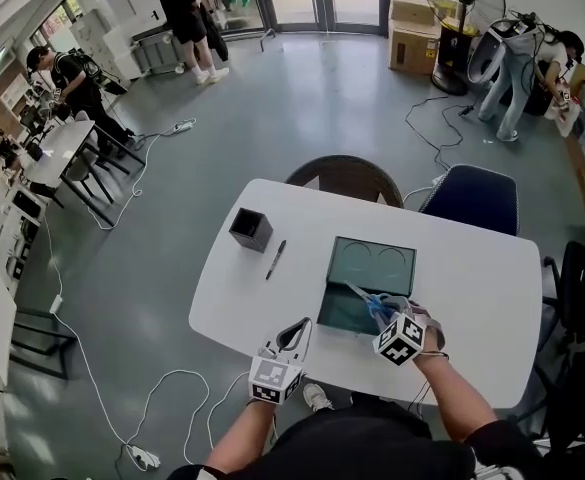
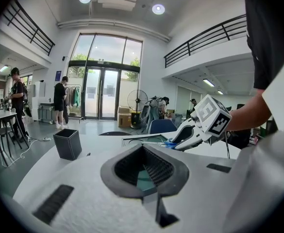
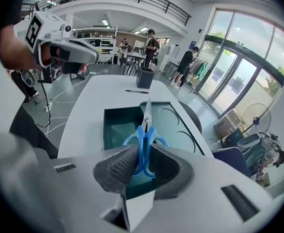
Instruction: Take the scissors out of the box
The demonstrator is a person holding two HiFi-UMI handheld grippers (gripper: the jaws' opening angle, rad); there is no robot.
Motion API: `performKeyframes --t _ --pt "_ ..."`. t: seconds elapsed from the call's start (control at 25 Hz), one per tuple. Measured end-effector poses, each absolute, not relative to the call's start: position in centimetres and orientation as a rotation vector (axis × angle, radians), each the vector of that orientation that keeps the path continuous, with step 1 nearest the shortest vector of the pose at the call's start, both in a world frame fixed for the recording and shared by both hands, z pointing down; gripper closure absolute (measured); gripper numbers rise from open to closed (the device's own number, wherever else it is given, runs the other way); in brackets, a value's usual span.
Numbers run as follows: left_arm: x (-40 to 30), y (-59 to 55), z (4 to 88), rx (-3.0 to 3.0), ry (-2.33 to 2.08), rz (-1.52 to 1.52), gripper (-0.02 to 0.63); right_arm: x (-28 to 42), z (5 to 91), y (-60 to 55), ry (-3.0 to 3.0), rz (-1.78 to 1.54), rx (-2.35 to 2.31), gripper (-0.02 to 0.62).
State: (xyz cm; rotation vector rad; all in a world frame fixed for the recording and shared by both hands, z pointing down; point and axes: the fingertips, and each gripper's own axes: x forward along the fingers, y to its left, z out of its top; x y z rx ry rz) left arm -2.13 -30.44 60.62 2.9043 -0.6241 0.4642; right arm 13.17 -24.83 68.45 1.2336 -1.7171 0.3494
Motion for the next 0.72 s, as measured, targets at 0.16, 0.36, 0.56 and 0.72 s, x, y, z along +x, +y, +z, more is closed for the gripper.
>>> performKeyframes --t 0.16,0.36,0.56,0.72 --pt "-1.8 -30.6 60.5 2.914 -0.615 0.464 0.600 13.8 64.9 -25.5 -1.768 0.297 1.439 0.509" --pt "-1.5 -30.8 60.1 2.929 -0.611 0.453 0.600 14.6 61.1 -26.0 -1.816 0.229 1.672 0.509" --pt "-1.5 -30.7 59.2 2.933 -0.620 0.444 0.600 14.6 58.7 -25.7 -1.918 0.241 1.886 0.508" --pt "-1.7 -30.5 58.8 2.934 -0.626 0.435 0.600 15.2 56.6 -24.8 -1.976 0.241 2.053 0.508"
